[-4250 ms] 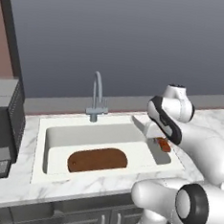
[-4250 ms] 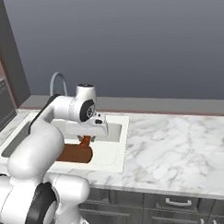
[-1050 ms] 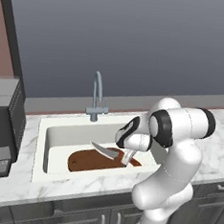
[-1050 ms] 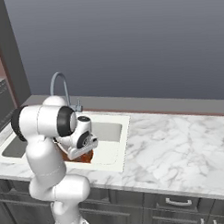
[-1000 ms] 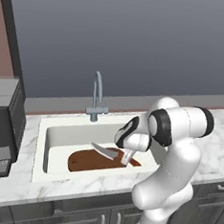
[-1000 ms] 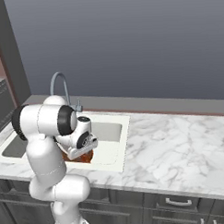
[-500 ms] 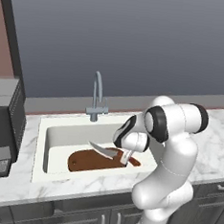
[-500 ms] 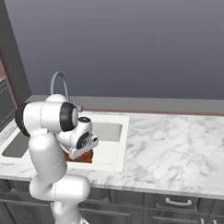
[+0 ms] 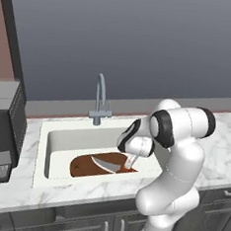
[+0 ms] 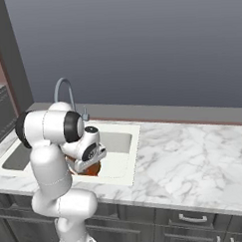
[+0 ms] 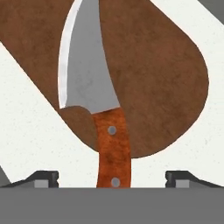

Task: Move the cutting board and knife to the sink. Then move spray from the cabinet to the counter.

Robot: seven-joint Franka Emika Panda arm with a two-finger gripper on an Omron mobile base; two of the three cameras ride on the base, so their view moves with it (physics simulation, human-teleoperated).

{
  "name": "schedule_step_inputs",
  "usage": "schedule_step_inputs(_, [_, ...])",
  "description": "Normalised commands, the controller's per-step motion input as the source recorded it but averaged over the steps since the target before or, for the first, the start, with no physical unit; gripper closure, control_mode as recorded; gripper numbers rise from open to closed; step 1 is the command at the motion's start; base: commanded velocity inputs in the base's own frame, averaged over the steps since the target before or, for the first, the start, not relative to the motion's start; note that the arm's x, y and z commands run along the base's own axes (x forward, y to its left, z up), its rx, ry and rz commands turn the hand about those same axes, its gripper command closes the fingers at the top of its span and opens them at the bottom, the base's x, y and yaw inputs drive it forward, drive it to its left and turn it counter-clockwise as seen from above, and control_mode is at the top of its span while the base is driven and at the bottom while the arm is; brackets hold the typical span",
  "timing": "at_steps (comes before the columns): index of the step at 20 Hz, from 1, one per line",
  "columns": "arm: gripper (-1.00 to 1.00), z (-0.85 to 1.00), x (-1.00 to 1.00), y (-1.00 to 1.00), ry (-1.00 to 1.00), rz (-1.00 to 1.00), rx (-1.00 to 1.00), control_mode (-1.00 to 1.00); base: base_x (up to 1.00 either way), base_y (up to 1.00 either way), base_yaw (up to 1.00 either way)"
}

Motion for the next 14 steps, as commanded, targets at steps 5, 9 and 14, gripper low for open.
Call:
schedule_step_inputs(5, [-1.0, 0.61, -0.01, -0.11, -0.07, -0.08, 0.0, -1.0, 0.0, 0.0, 0.0])
schedule_step_inputs(9, [-1.0, 0.93, -0.25, -0.14, -0.04, -0.06, 0.0, -1.0, 0.0, 0.0, 0.0])
schedule_step_inputs(14, [-1.0, 1.0, -0.53, -0.25, -0.02, -0.11, 0.0, -1.0, 0.0, 0.0, 0.0])
